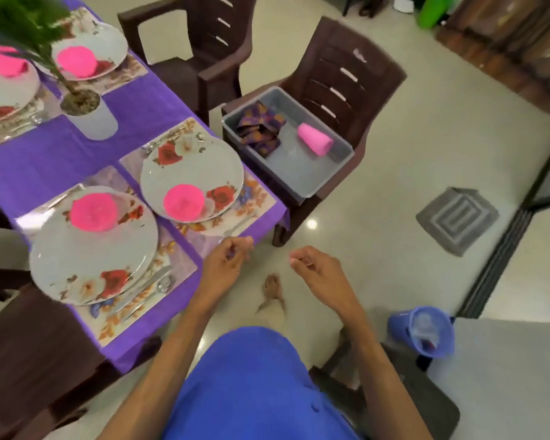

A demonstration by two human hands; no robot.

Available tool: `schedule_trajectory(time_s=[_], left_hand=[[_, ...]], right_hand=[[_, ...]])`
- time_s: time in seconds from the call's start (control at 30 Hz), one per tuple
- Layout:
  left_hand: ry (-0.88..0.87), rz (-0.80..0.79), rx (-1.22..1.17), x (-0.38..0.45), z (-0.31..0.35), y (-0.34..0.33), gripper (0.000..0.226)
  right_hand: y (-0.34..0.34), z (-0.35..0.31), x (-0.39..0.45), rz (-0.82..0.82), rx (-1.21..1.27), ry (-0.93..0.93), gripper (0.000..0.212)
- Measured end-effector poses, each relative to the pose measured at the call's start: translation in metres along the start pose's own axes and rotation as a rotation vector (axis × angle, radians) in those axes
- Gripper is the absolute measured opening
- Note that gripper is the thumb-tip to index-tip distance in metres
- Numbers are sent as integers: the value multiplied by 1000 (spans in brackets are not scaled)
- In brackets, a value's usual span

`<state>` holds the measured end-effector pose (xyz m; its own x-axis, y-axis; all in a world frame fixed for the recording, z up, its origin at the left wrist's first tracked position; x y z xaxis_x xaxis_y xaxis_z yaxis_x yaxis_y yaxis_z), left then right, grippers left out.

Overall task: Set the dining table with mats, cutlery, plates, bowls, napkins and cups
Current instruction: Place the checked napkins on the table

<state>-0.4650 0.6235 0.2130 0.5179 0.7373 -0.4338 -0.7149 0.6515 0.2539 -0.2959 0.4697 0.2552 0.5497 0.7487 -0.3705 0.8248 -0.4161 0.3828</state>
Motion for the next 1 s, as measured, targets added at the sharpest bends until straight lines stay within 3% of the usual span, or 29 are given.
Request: schedule_trajectory(time_s=[0.17,0.27,0.33,0.43,0.67,0.87,1.0], left_hand=[[68,41,-26,86,65,-51,19],[77,37,-6,121,101,-67,11],[101,96,-34,166,126,-81,10],[94,100,-7,185,144,-83,10],[294,359,-59,266,148,-129,8],[420,550,-192,278,181,-170,11],[432,667,-211,303,196,-176,10]], right_hand=[[96,-14,96,-49,-96,-14,9],[144,-25,151,2,-79,-12,9],[174,-30,222,-55,-100,-6,8],[185,-37,264,-62,-105,31,8],[186,-20,423,-462,-236,70,8],[198,-23,504,-665,-394,79,13],[159,-33,542,-742,-433,96,19]])
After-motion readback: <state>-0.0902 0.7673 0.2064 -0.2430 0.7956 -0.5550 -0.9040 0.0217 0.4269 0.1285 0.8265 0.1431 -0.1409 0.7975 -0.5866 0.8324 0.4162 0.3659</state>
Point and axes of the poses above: each hand's wrist, its own x-axis towards the middle knuckle, its own y-axis out of the back of the hand, z = x × y, the point moved 9 cm from there along x, towards the middle knuckle, and after that the axes turned 6 degrees about x, right-handed, at the moved point
